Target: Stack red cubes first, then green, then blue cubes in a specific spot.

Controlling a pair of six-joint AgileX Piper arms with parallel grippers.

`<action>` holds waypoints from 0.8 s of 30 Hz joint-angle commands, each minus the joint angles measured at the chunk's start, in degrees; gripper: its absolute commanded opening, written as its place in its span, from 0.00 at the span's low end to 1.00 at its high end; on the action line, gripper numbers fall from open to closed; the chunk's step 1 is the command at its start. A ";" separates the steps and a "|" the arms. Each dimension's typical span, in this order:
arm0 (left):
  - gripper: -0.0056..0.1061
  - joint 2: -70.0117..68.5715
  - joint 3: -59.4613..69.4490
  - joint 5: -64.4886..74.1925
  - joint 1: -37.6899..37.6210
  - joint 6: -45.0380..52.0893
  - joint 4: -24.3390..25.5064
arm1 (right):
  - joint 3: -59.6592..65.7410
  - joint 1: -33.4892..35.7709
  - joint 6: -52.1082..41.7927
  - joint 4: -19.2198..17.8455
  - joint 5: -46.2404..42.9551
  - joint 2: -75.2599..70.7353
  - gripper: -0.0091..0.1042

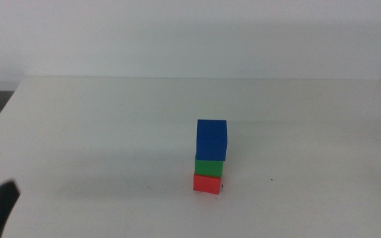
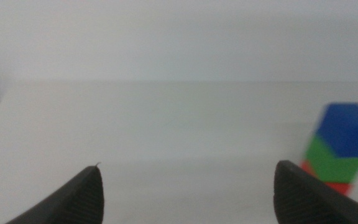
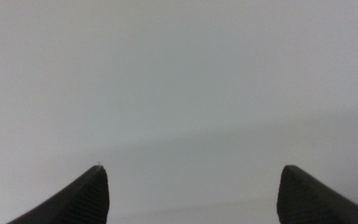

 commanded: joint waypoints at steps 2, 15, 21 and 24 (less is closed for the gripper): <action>0.89 -6.99 6.83 -1.63 5.64 -0.16 -1.18 | 8.32 -0.41 -0.16 -0.53 -5.50 -8.57 0.90; 0.89 -10.21 18.41 -17.31 13.23 -0.16 -1.95 | 21.56 -0.51 -0.16 -5.07 -2.22 -25.24 0.90; 0.89 -10.21 18.41 -19.87 13.23 -0.16 0.11 | 21.56 -0.51 -0.16 -5.08 -2.22 -27.82 0.90; 0.89 -10.21 18.41 -19.66 13.23 -0.16 0.11 | 21.56 -0.51 -0.16 -4.97 -2.08 -27.82 0.90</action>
